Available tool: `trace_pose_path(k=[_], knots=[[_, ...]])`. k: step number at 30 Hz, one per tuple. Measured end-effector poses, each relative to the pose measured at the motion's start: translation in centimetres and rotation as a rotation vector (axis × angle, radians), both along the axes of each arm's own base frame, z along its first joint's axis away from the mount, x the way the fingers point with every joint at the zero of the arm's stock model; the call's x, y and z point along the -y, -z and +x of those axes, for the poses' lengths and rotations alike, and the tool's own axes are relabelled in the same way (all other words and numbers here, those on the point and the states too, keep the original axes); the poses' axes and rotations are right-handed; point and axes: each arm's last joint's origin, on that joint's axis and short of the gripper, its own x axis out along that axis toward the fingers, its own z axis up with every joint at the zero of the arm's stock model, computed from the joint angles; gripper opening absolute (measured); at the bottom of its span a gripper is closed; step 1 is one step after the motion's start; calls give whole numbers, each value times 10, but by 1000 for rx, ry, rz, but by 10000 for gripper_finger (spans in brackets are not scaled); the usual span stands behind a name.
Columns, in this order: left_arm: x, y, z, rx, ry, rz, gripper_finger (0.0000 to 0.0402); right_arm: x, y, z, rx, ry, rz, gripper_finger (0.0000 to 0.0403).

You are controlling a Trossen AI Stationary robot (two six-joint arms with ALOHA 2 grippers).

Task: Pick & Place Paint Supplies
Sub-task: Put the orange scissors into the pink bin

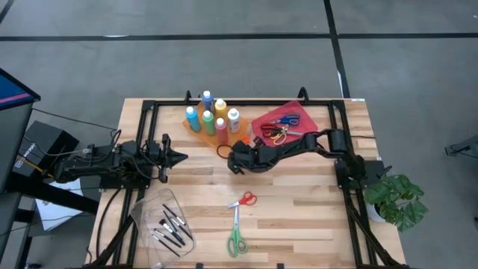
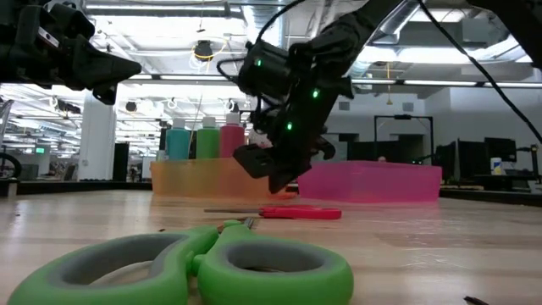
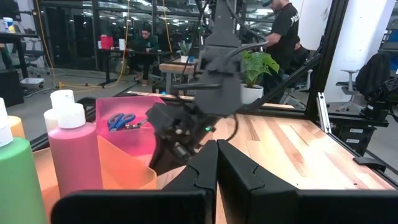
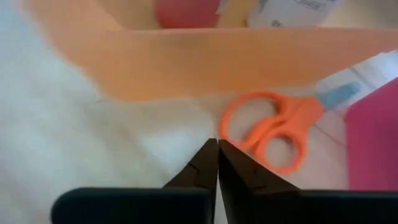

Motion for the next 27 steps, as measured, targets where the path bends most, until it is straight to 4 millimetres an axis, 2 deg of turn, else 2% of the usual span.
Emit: trace_pose_path(k=[7, 11, 16, 19, 22, 27], knots=[[0, 0, 0, 0, 0, 0, 1, -23, -25, -6, 15, -49, 5, 2], [0, 0, 0, 0, 0, 0, 1, -40, -49, -13, 33, -93, 8, 1], [0, 0, 0, 0, 0, 0, 1, -55, -78, -21, 20, -232, -40, 4], [0, 0, 0, 0, 0, 0, 1, -49, -91, -26, 1, -283, -30, 29], [0, 0, 0, 0, 0, 0, 1, -35, -98, -29, -44, -345, 8, 73], [0, 0, 0, 0, 0, 0, 1, -8, -91, -36, -229, -608, 105, 140]])
